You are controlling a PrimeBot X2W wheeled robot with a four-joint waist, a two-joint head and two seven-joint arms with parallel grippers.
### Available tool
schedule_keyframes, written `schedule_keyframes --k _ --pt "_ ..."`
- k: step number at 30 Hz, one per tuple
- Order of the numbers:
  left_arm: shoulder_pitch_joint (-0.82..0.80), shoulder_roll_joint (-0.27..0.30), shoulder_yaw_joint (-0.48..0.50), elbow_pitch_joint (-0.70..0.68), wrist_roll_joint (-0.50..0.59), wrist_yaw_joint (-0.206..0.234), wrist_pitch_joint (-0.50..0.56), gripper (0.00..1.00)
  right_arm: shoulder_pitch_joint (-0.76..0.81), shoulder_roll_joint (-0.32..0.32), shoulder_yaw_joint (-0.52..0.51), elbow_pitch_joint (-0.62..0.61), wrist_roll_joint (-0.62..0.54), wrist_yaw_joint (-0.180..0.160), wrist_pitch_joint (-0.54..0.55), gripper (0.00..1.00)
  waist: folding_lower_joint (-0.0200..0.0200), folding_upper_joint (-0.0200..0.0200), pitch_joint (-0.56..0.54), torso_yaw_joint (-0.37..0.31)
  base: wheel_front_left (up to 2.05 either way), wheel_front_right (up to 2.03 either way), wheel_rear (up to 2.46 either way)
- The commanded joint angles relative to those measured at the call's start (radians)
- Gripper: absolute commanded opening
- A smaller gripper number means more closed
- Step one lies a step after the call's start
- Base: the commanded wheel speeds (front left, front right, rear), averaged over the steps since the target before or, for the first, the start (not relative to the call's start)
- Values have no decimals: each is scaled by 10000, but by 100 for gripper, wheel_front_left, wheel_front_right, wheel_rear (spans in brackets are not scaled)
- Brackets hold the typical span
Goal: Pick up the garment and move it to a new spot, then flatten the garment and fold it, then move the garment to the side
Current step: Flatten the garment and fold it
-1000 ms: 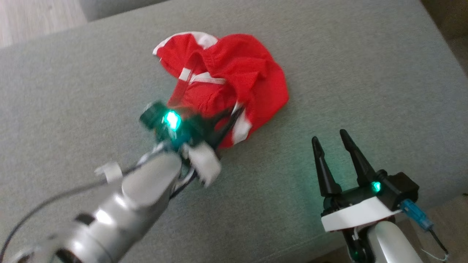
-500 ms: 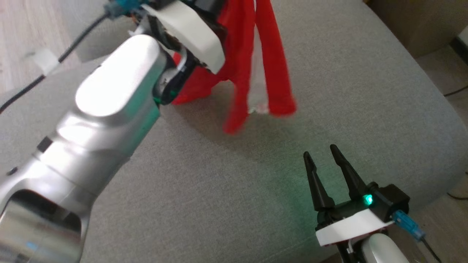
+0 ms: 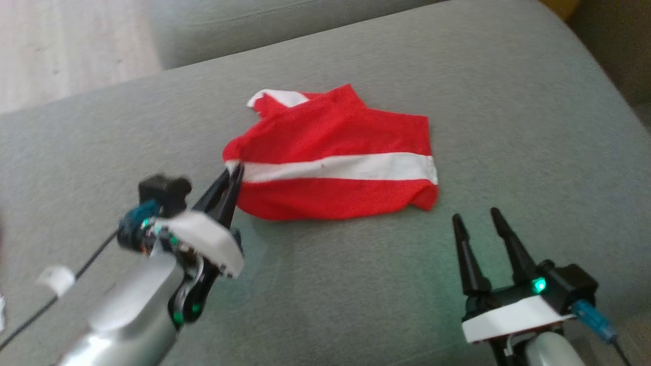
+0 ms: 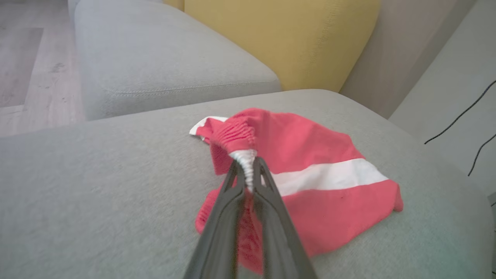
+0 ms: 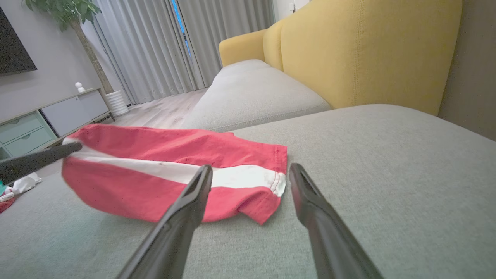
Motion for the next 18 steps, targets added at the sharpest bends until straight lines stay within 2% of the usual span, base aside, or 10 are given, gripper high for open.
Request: schedule_keyframes --k 1,9,15,18 --pt "-313 392 487 -414 -80 74 -244 0 -309 -22 73 -315 54 -7 -26 100 1 0 102 410 0 0 0" --pt "453 495 672 -687 -111 352 -1036 0 -1354 -22 -584 891 436 -7 -26 100 1 0 573 1310 0 0 0" --pt "449 286 663 -544 -18 330 -1294 0 -2654 -22 -660 3482 619 -7 -26 100 1 0 857 1872 0 0 0" --pt "373 118 655 -424 -12 274 -1361 0 -3142 -22 -255 4487 1015 -7 -26 100 1 0 923 2067 0 0 0"
